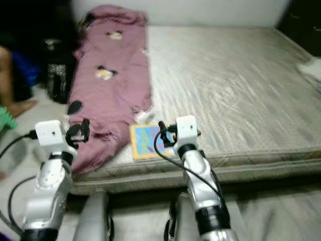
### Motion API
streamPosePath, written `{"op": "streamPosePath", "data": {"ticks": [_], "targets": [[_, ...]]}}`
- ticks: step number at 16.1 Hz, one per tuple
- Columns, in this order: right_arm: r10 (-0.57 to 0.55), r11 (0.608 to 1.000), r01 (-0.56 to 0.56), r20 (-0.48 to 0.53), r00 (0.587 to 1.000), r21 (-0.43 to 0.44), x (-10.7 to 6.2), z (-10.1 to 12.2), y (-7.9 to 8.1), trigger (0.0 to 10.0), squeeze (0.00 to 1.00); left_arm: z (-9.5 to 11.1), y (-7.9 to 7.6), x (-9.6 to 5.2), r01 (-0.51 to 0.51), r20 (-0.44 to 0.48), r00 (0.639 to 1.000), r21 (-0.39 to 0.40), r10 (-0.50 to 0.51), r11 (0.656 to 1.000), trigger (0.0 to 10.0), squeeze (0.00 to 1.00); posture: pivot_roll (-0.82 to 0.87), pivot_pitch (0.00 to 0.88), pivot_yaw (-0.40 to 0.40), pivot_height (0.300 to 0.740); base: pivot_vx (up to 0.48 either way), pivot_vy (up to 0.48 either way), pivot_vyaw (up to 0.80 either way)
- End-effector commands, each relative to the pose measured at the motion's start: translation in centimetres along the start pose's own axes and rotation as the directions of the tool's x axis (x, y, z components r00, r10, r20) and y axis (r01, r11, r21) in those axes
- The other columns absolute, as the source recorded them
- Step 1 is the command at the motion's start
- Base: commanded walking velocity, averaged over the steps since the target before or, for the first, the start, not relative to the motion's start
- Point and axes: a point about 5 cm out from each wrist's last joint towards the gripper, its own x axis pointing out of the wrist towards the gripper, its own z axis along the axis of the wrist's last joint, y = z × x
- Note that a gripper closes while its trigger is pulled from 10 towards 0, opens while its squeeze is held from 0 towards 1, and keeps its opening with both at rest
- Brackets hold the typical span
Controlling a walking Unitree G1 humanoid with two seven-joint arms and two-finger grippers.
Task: Clean up the room
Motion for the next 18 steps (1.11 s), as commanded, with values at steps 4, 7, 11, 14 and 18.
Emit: {"op": "streamPosePath", "data": {"ticks": [4,7,11,14,18], "targets": [[0.017,1.0,-0.016,0.017,1.0,-0.009,0.44,0.64,0.18,10.0,0.0,-0.56,0.73,-0.37,-0.029,-0.02,0.999,-0.014,0.029,0.999,10.0,0.0,0.09,0.076,-0.031,0.605,0.0,0.0,0.0],[0.018,1.0,-0.018,0.017,1.0,-0.009,0.46,0.6,0.22,10.0,0.0,-0.64,0.75,-0.36,-0.027,-0.024,0.999,-0.017,0.026,0.999,10.0,0.0,0.09,0.072,-0.031,0.605,0.0,0.0,0.0],[0.024,1.0,-0.024,0.018,1.0,-0.016,0.49,0.58,0.32,10.0,0.0,-0.59,0.61,-0.42,-0.009,-0.013,1.0,-0.022,0.008,1.0,10.0,0.0,0.09,0.065,-0.03,0.605,0.0,0.0,0.0],[0.039,0.999,-0.038,0.026,0.999,-0.028,0.45,0.64,0.54,10.0,0.0,-0.56,0.47,-0.5,0.005,-0.007,1.0,-0.031,-0.005,1.0,10.0,0.0,0.09,0.063,-0.03,0.605,0.0,0.0,0.0],[0.038,0.999,-0.038,0.023,0.999,-0.025,0.41,0.6,0.51,10.0,0.0,-0.6,0.33,-0.54,0.016,-0.007,1.0,-0.041,-0.016,0.999,10.0,0.0,0.09,0.065,-0.03,0.605,0.0,0.0,0.0]]}}
